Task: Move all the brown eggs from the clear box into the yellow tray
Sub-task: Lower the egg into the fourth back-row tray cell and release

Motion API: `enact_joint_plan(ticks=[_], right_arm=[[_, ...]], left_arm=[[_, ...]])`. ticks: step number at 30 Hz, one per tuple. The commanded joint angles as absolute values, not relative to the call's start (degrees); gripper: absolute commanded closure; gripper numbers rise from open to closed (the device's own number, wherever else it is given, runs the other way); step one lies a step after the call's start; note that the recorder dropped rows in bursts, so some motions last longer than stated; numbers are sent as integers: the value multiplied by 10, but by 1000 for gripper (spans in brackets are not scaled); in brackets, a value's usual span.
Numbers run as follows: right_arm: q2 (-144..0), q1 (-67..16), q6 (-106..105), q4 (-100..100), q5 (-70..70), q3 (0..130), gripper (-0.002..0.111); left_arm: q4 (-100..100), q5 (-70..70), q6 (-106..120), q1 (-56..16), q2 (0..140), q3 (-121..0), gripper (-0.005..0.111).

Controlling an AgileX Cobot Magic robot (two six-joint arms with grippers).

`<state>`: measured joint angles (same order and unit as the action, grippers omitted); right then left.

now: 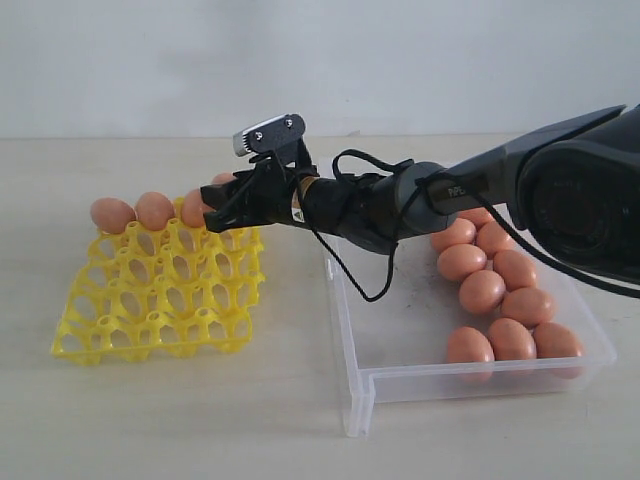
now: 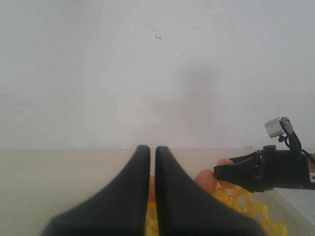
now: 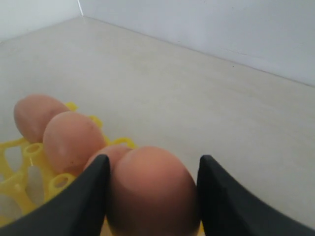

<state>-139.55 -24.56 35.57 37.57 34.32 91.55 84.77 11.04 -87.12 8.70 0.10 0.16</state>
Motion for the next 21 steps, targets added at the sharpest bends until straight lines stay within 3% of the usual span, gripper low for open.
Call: enact_joint_plan(ticks=[1,16,19,21], right_arm=[[-1388,-246,362,402,343,913,108],[-1388,-246,372,437,343,913,107],[-1388,-246,373,441,343,913,96],[-1388,-246,386,440,342,913,82]], left_arm=[[851,105,-869,84,0,0,103],[851,105,-869,84,0,0,103],[851,105,-869,84,0,0,103],[851,105,-869,84,0,0,103]])
